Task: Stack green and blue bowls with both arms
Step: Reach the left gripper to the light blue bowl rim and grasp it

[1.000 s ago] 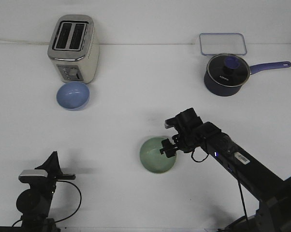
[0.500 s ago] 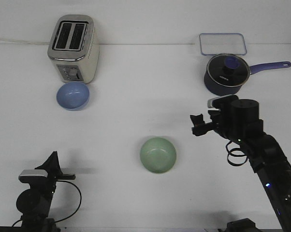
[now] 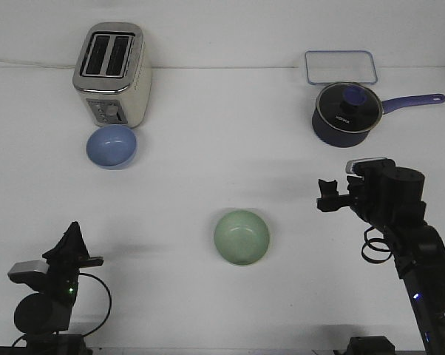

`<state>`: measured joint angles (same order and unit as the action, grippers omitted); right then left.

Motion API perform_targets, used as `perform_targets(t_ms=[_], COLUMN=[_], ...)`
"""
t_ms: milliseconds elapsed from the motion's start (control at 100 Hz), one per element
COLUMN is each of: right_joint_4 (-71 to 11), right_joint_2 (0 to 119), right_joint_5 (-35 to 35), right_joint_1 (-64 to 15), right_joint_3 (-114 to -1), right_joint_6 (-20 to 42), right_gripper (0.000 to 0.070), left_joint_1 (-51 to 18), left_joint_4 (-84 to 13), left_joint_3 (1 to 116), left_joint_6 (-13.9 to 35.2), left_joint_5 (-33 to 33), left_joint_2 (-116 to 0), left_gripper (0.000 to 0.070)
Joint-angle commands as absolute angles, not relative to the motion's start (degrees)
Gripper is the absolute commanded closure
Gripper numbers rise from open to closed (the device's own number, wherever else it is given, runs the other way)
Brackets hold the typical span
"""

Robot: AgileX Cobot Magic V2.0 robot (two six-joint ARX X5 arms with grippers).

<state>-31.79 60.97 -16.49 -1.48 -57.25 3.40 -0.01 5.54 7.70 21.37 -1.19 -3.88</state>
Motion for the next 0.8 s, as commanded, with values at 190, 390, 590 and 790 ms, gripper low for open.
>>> perform_targets(t_ms=[190, 390, 590, 790], right_joint_4=[-24.5, -23.1, -22.9, -22.7], right_joint_2=[58.3, 56.3, 54.9, 54.4], right_joint_5=[-16.7, -16.7, -16.7, -16.7], right_joint_1=[-0.4, 0.1, 0.4, 0.4], right_joint_3=[-48.6, -46.8, -46.8, -46.8], right_joint_6=[6.3, 6.5, 6.4, 6.3], right_gripper=[0.0207, 0.0207, 0.0207, 0.0207], left_joint_1=[0.4, 0.4, 2.4, 5.7], left_joint_4=[-4.5, -18.1, -29.4, -35.7], left_joint_3=[34.6, 58.4, 76.0, 85.6], left_joint_6=[15.7, 4.8, 3.0, 0.6], left_joint_5=[-1.7, -2.2, -3.0, -0.4], left_joint_2=[-29.7, -54.4, -73.5, -86.8], left_gripper=[0.0688, 0.0688, 0.0593, 0.0068])
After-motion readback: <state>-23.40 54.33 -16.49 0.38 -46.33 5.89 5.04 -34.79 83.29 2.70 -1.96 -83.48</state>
